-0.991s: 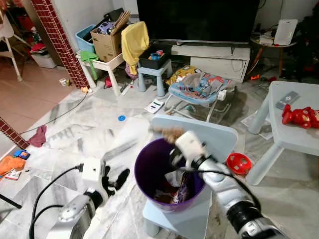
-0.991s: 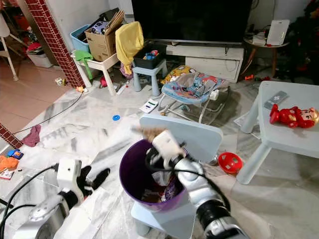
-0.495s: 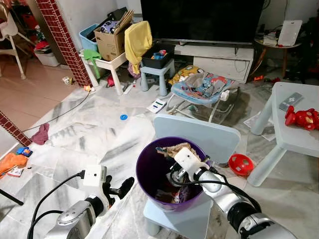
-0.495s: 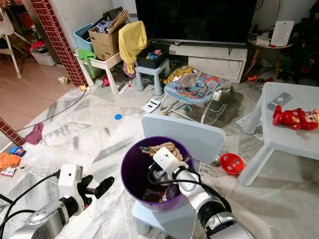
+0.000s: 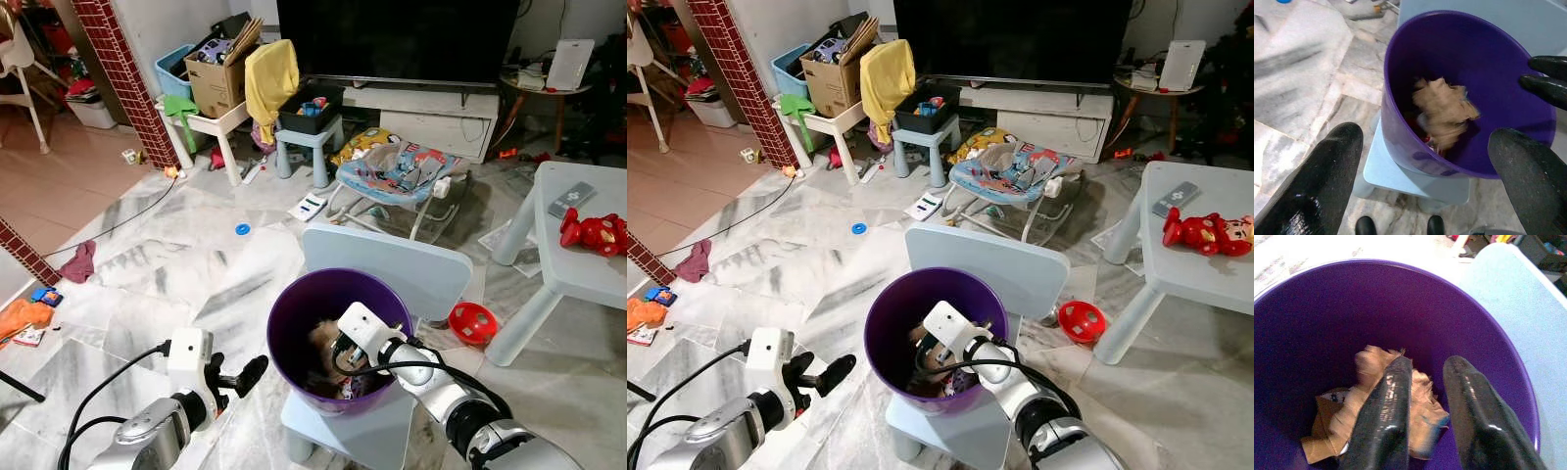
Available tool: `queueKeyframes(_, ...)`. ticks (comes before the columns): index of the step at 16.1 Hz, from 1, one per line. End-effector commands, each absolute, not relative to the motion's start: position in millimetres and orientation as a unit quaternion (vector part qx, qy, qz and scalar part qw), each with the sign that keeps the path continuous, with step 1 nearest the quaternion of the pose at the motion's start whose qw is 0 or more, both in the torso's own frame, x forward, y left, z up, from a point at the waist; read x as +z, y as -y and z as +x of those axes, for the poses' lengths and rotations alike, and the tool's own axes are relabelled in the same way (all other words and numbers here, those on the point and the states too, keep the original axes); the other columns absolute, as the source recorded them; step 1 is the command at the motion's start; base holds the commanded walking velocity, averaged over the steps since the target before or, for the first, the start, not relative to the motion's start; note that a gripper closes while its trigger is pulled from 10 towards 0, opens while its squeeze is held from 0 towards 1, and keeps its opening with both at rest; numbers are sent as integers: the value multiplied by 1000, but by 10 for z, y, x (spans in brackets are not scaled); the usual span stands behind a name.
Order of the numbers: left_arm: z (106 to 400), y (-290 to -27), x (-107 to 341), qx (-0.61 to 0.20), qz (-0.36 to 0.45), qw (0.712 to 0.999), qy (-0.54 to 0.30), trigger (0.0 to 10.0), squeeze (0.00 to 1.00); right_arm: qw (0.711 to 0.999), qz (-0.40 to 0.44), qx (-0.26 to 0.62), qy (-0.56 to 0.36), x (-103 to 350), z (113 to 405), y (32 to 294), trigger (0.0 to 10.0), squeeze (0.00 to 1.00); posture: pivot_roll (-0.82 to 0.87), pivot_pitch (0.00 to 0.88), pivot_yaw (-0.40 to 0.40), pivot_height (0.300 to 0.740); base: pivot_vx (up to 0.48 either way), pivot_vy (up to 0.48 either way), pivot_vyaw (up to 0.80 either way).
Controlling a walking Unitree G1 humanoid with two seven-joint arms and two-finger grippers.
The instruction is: Picking trash to rubbish bin
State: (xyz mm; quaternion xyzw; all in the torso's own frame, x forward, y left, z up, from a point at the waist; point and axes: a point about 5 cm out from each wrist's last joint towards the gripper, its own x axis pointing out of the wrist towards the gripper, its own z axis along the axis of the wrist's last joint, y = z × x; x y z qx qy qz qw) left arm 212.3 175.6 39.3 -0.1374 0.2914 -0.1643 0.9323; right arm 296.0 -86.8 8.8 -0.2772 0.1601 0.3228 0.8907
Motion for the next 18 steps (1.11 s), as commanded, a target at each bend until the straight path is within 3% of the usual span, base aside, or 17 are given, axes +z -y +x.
queueKeyframes(1,2119,-1771,375,-172,-128,929,-302,10000,0,881,-283,338,-169,56,2932,850,10000,1000,117,22,69,740,0,0,0)
queueKeyframes(7,2216,-1750,413,-174,-111,938,-277,10000,0,937,-245,246,-35,524,3236,1002,10000,1000,104,21,64,740,0,0,0)
queueKeyframes(11,2515,-1581,722,-185,-109,957,-194,10000,0,973,-172,141,63,948,3349,1357,10000,1000,56,11,68,740,0,0,0)
queueKeyframes(15,2827,-1455,1108,-170,-63,978,-106,10000,0,980,-130,68,133,1345,3258,1639,10000,1000,18,0,75,740,0,0,0)
queueKeyframes(18,2946,-1449,1203,-149,-81,981,-89,10000,0,982,-113,43,146,1506,3212,1722,10000,1000,1,0,81,740,0,0,0)
